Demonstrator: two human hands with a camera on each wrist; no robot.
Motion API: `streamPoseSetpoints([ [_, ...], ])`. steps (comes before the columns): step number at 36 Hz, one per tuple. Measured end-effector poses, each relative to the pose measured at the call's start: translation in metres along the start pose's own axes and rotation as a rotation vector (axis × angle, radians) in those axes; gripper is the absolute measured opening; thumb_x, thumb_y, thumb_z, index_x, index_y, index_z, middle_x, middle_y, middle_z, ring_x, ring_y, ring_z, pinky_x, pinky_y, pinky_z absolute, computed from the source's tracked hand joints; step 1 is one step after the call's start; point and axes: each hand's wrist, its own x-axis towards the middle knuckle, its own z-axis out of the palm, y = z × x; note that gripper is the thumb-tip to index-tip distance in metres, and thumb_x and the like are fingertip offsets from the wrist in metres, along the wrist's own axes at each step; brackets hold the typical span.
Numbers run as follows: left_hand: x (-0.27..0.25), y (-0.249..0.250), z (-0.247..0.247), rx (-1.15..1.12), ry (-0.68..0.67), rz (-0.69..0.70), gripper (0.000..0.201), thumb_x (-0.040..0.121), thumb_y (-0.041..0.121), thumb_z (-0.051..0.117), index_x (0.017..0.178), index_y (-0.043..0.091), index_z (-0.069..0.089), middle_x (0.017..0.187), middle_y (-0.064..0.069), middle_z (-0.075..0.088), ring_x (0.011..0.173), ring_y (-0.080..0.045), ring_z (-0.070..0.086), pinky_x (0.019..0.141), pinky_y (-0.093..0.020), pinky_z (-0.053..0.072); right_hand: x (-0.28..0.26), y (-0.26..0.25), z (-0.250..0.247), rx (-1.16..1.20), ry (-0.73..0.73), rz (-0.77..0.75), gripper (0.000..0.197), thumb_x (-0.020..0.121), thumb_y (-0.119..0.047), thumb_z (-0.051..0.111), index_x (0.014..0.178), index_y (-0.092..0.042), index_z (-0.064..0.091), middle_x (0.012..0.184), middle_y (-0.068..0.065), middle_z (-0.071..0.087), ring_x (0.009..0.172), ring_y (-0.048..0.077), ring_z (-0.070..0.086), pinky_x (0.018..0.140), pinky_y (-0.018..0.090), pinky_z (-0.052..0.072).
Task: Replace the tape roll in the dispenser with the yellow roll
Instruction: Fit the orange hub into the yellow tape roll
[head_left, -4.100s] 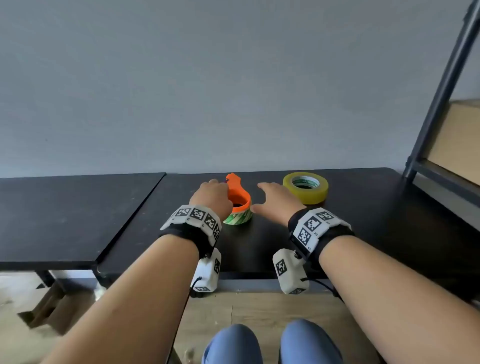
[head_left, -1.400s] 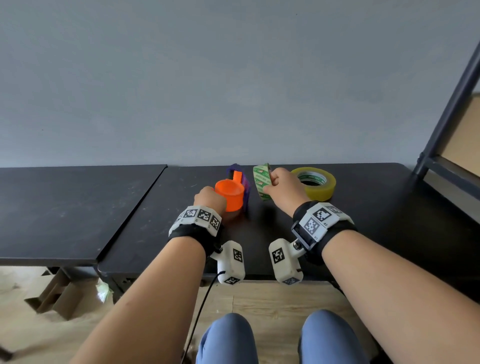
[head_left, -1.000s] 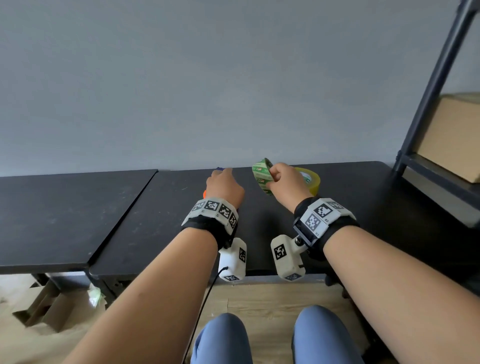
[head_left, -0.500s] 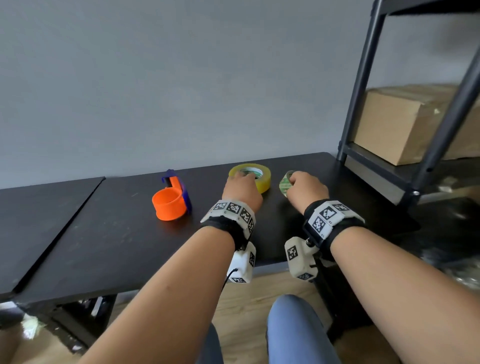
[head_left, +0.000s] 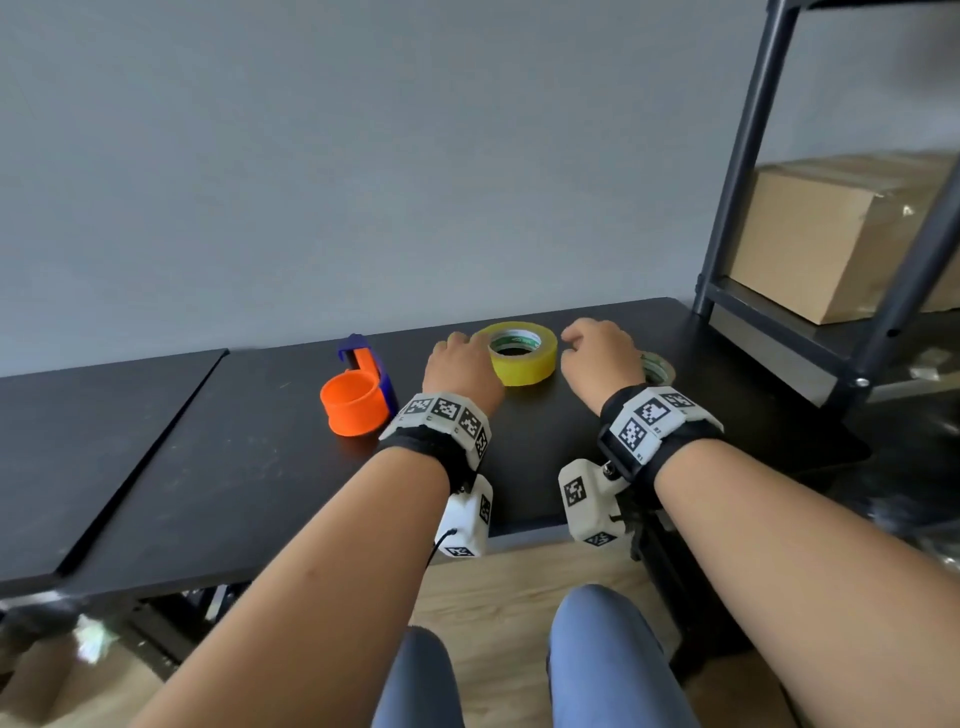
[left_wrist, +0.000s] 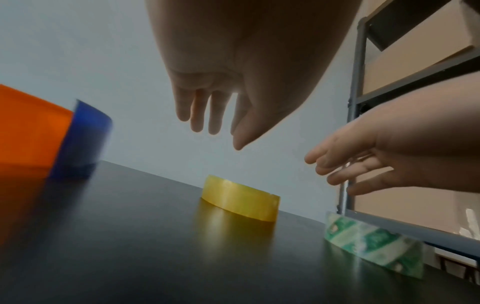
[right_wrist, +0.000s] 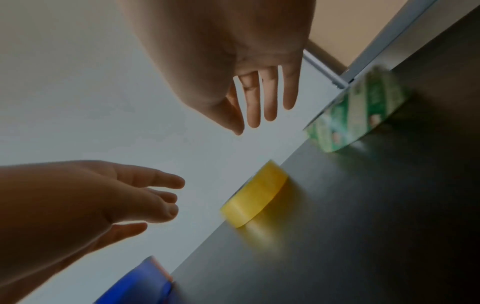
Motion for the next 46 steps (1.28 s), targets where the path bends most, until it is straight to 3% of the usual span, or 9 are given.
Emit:
streamPoseSetpoints([
  [4, -0.001, -0.031, -0.017, 0.059, 0.035, -0.044, 0.049, 0.090, 0.004, 0.044, 0.139, 0.008, 0.045, 0.141, -0.015, 0.046, 0.130, -0.034, 0.040, 0.103, -0.039, 0.036, -0.003, -0.034, 0.016, 0.095, -0.055, -0.071, 0.035, 0.091, -0.010, 0.047, 0.121, -0.013, 0.064, 0.126, 0.012, 0.058, 0.117, 0.031, 0.054, 0.094, 0.038, 0.046],
  [6, -0.003, -0.049, -0.026, 0.076, 0.054, -0.072, 0.049, 0.089, 0.002, 0.042, 0.138, 0.008, 0.046, 0.140, -0.015, 0.047, 0.129, -0.034, 0.041, 0.103, -0.039, 0.037, -0.005, -0.049, 0.027, 0.119, -0.070, -0.101, 0.032, 0.091, -0.010, 0.048, 0.116, -0.010, 0.067, 0.119, 0.014, 0.064, 0.112, 0.032, 0.059, 0.092, 0.035, 0.048],
  [8, -0.004, -0.067, -0.034, 0.080, 0.059, -0.114, 0.051, 0.089, 0.000, 0.040, 0.139, 0.009, 0.045, 0.141, -0.014, 0.046, 0.130, -0.034, 0.040, 0.102, -0.039, 0.037, -0.006, -0.063, 0.038, 0.133, -0.084, -0.114, 0.029, 0.090, -0.012, 0.051, 0.113, -0.011, 0.069, 0.111, 0.010, 0.070, 0.107, 0.029, 0.064, 0.088, 0.027, 0.047],
  [10, -0.006, -0.084, -0.039, 0.077, 0.060, -0.161, 0.052, 0.089, 0.000, 0.039, 0.139, 0.010, 0.045, 0.142, -0.012, 0.045, 0.132, -0.033, 0.038, 0.103, -0.040, 0.038, -0.008, -0.074, 0.049, 0.151, -0.143, -0.117, 0.031, 0.092, -0.013, 0.052, 0.120, -0.014, 0.065, 0.114, 0.006, 0.069, 0.108, 0.025, 0.063, 0.086, 0.024, 0.041],
  [17, -0.008, -0.124, -0.041, 0.088, -0.019, -0.281, 0.043, 0.090, 0.007, 0.039, 0.132, 0.009, 0.050, 0.133, -0.016, 0.051, 0.124, -0.035, 0.045, 0.100, -0.040, 0.039, -0.015, -0.108, 0.079, 0.167, -0.280, -0.202, 0.035, 0.093, -0.017, 0.055, 0.127, -0.016, 0.059, 0.128, 0.008, 0.062, 0.116, 0.025, 0.059, 0.095, 0.033, 0.046],
  [26, 0.000, -0.137, -0.037, 0.018, -0.117, -0.321, 0.044, 0.100, 0.024, 0.037, 0.141, 0.007, 0.043, 0.146, -0.016, 0.041, 0.132, -0.034, 0.043, 0.105, -0.039, 0.036, -0.017, -0.130, 0.101, 0.142, -0.403, -0.313, 0.045, 0.087, -0.018, 0.065, 0.131, -0.024, 0.059, 0.134, 0.006, 0.061, 0.120, 0.023, 0.057, 0.098, 0.035, 0.045],
  [33, 0.003, -0.145, -0.035, -0.022, -0.128, -0.293, 0.057, 0.094, 0.044, 0.047, 0.141, 0.010, 0.043, 0.146, -0.012, 0.041, 0.129, -0.030, 0.047, 0.101, -0.040, 0.042, -0.009, -0.131, 0.103, 0.128, -0.384, -0.312, 0.037, 0.086, -0.018, 0.066, 0.123, -0.023, 0.063, 0.120, 0.006, 0.065, 0.111, 0.024, 0.060, 0.090, 0.034, 0.047],
  [37, 0.003, -0.149, -0.037, 0.009, -0.111, -0.258, 0.059, 0.092, 0.044, 0.054, 0.140, 0.012, 0.044, 0.145, -0.010, 0.044, 0.129, -0.029, 0.047, 0.101, -0.039, 0.041, -0.004, -0.131, 0.102, 0.070, -0.348, -0.299, 0.036, 0.086, -0.009, 0.057, 0.119, -0.022, 0.063, 0.116, 0.006, 0.064, 0.108, 0.026, 0.061, 0.082, 0.031, 0.046],
  [46, 0.005, -0.146, -0.042, -0.004, -0.114, -0.241, 0.055, 0.094, 0.036, 0.055, 0.142, 0.012, 0.042, 0.147, -0.009, 0.044, 0.132, -0.025, 0.046, 0.103, -0.035, 0.039, 0.010, -0.128, 0.102, 0.029, -0.276, -0.210, 0.045, 0.088, 0.001, 0.048, 0.127, -0.018, 0.061, 0.135, 0.008, 0.060, 0.123, 0.027, 0.055, 0.098, 0.037, 0.046],
])
